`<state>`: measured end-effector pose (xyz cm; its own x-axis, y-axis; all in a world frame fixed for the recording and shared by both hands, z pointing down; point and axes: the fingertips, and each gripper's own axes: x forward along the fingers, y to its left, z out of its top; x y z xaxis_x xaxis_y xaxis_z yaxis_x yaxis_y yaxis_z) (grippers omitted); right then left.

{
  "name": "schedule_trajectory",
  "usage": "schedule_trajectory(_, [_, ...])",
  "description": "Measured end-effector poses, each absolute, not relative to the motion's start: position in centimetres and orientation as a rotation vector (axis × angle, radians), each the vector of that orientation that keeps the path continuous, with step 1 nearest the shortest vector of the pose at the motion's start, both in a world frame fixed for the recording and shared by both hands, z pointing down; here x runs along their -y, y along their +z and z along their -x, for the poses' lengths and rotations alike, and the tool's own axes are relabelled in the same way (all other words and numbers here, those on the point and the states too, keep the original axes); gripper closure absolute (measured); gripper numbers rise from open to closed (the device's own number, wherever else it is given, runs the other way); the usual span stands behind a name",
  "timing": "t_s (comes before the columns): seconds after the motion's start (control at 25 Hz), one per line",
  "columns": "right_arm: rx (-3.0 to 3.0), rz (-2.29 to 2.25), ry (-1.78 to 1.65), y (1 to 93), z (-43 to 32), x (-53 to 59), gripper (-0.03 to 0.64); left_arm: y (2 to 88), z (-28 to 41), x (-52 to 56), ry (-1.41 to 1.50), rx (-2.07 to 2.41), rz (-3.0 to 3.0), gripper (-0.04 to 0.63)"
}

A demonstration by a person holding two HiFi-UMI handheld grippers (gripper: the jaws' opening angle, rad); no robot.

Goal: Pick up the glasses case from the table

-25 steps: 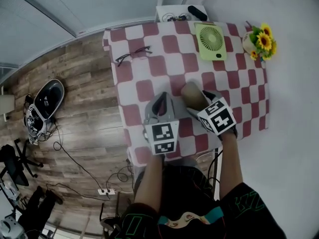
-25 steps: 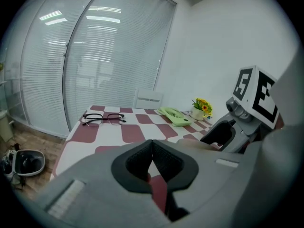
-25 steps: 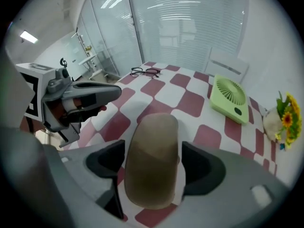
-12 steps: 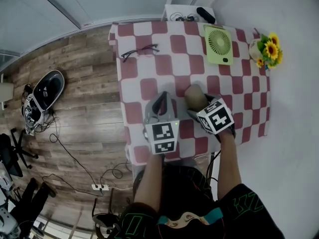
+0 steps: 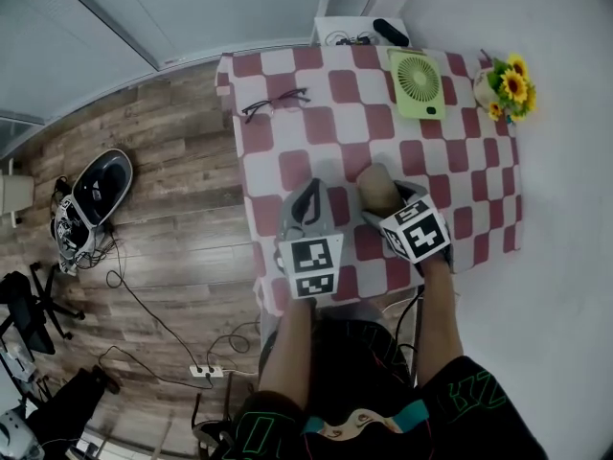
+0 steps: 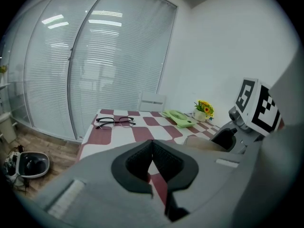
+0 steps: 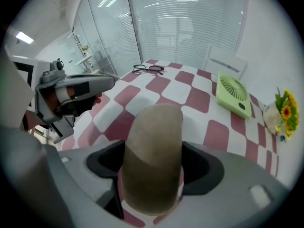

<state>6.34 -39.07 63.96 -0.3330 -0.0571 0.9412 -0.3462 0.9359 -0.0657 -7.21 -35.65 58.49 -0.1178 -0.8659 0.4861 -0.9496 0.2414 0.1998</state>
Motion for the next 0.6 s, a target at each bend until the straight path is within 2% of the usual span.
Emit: schedule_trajectory(0.6, [2.211,-0.644,0.298,55.6,-3.1,37.3,0.247,49.8,11.5,32.7,0.148,2.134,-1.861,0.584])
